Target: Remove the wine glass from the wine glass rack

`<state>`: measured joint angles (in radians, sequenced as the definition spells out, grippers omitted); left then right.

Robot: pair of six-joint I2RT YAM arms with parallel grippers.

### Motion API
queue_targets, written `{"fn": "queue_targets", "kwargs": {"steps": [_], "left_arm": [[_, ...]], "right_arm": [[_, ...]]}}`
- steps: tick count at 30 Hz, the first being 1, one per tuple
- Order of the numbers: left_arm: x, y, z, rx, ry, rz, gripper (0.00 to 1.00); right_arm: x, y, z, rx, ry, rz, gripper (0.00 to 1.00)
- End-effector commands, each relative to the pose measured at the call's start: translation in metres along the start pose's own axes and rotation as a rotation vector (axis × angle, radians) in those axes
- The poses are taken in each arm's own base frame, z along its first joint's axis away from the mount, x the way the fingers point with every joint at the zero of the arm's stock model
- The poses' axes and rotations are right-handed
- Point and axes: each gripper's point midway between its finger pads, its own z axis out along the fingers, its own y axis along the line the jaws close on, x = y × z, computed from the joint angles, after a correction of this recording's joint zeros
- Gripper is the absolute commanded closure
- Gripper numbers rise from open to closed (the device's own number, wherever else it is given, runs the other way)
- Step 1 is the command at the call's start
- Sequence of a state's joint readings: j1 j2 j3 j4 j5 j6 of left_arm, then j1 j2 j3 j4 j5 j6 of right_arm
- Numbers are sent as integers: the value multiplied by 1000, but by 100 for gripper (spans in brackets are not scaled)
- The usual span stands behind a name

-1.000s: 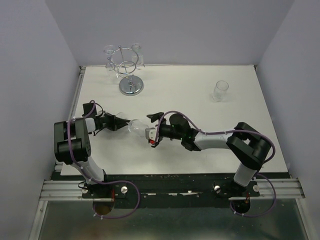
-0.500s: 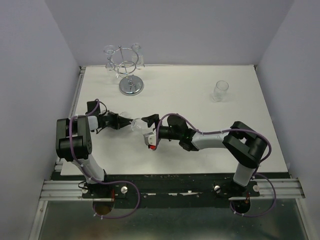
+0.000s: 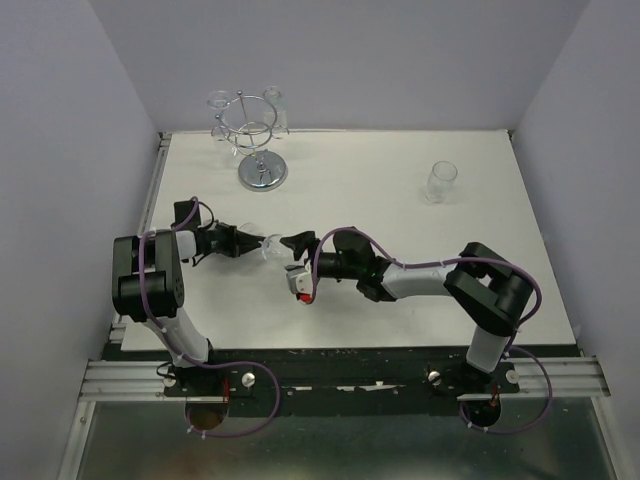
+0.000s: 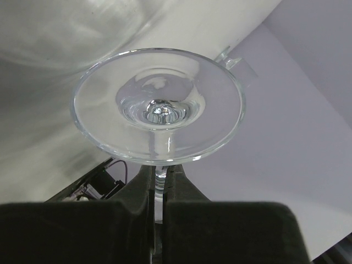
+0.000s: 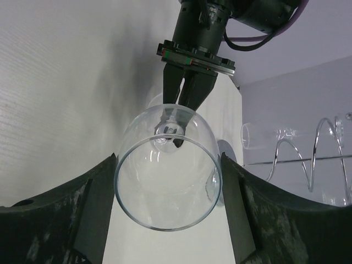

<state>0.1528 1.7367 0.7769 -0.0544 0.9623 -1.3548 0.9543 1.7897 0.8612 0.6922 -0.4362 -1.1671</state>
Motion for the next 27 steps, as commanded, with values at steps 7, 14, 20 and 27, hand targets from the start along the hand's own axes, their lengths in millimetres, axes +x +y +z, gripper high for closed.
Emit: {"fn": "queue_targets", "kwargs": {"steps": [7,14,20,27], "left_arm": [[5,-14,2,6,17,29,36],[11,-26,-5,46,5,85,23],[6,-23,-9,62,-48,108,23],[-18,-18,-23,70,-143,145,23]], "right_arm": [[-15,-30,1,57,-40,-29,34],[2,-50,-20,85,45,-8,36],[32,-59,-52,53,152,44,41],[74,-94,-96,154,344,261,43]]}}
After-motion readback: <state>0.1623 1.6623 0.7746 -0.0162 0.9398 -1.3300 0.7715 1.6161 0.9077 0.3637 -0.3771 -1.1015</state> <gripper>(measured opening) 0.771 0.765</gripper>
